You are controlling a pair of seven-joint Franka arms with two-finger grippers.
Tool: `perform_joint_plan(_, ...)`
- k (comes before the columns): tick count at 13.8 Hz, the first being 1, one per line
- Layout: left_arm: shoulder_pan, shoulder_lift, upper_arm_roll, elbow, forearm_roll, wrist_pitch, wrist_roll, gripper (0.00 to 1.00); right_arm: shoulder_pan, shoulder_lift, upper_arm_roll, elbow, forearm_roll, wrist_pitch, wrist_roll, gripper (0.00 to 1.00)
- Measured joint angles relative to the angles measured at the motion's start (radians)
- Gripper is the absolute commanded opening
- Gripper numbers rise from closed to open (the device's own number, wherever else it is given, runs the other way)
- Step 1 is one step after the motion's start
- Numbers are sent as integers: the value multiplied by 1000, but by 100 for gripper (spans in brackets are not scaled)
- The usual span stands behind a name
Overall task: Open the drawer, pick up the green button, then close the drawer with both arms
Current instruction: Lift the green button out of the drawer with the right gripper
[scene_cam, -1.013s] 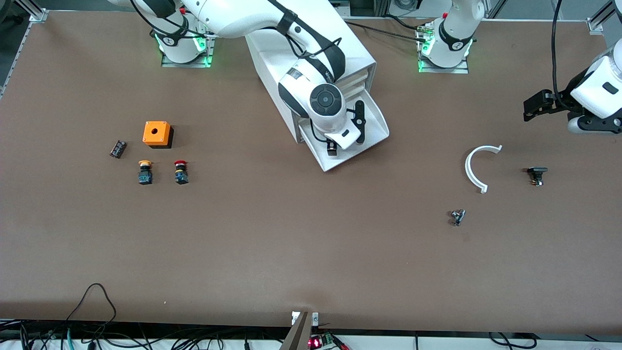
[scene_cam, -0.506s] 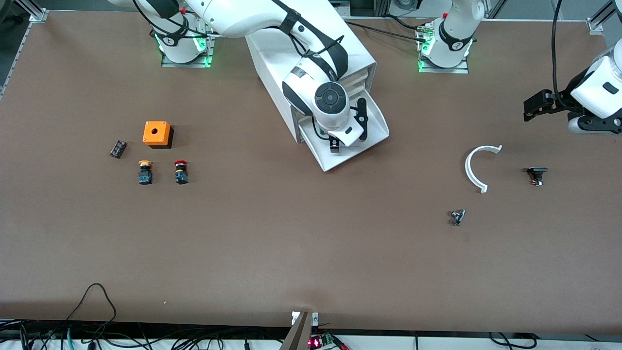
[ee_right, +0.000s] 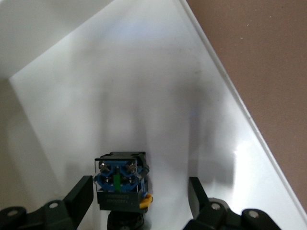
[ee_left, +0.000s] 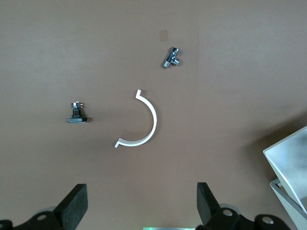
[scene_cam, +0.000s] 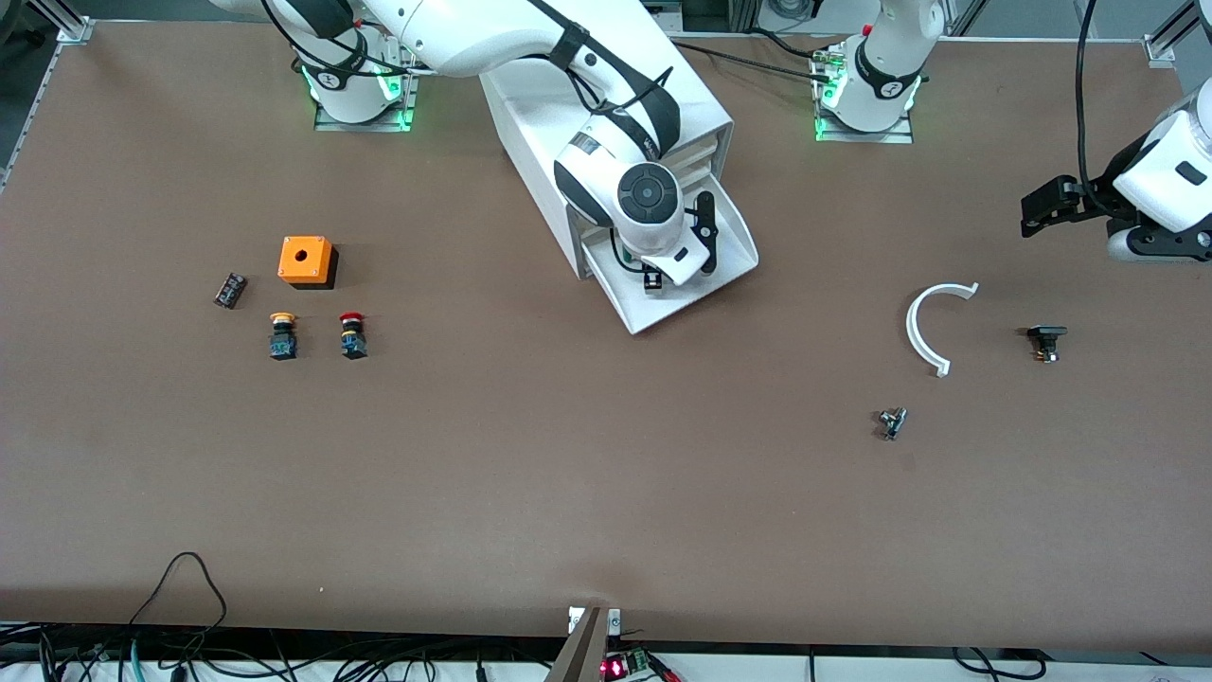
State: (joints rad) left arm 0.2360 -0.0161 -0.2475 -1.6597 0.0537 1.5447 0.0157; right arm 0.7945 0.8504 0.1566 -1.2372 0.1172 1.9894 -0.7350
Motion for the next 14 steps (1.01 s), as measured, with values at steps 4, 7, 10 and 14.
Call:
perform_joint_plan(4, 0, 0, 3, 1, 0, 0, 0, 100, 0, 1, 0, 7, 0, 2, 0, 40)
perform_joint_plan(7, 0, 2, 4, 1, 0, 0, 0, 100, 1, 1, 0, 17, 0, 2, -9, 28)
perform_joint_plan(10, 0, 10, 4, 1, 0, 0, 0, 100, 3, 1, 0, 26, 0, 2, -39, 24)
perform_joint_plan(14, 0, 14, 4, 1, 0, 0, 0, 100, 4, 1, 0, 33, 0, 3, -58, 21)
